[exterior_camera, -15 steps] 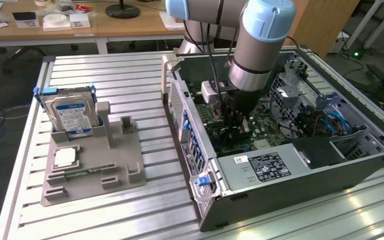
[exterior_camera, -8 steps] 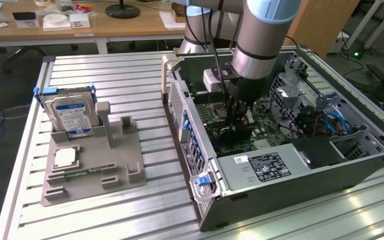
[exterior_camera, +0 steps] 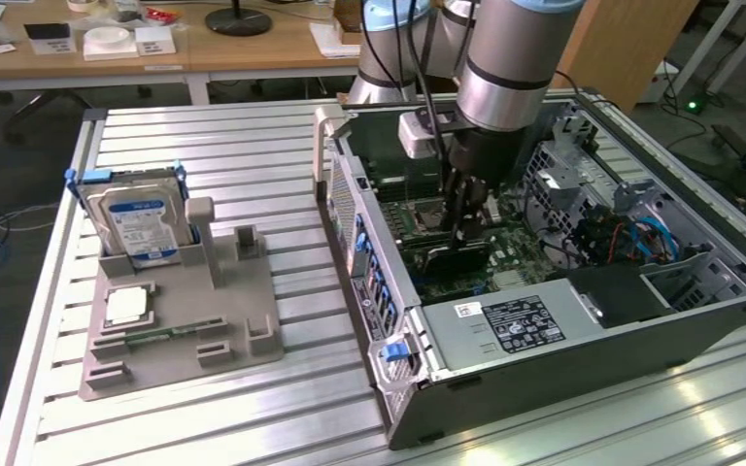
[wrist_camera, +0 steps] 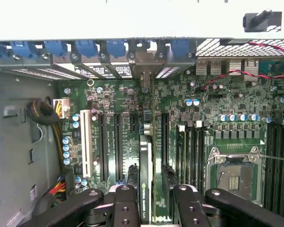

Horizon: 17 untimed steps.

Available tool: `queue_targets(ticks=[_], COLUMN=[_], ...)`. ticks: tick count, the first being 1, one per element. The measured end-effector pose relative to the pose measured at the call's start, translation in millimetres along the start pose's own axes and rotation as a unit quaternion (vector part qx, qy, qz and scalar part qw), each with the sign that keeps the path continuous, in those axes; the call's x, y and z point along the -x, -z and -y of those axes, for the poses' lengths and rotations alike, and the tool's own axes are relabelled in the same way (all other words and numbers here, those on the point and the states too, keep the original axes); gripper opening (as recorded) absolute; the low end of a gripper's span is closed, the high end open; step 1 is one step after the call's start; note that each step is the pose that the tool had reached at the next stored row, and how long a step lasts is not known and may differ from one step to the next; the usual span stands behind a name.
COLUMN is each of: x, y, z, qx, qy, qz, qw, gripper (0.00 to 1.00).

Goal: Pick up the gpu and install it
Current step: 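Insert the gpu into the slot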

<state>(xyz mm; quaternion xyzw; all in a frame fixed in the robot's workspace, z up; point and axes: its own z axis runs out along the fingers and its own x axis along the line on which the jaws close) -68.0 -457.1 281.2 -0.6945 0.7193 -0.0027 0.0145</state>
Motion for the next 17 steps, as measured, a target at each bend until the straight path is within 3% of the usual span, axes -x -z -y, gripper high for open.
queue_targets(ticks=[2, 8, 17], x=[0.0, 0.0, 0.0], y=[0.0, 0.0, 0.0], z=[0.0, 0.0, 0.0], qx=[0.0000, 0.0000, 0.0000], qy=[0.000, 0.000, 0.000], qz=[0.0000, 0.0000, 0.0000], qw=[1.0000, 1.0000, 1.0000], gripper=[0.33, 0.10, 0.11])
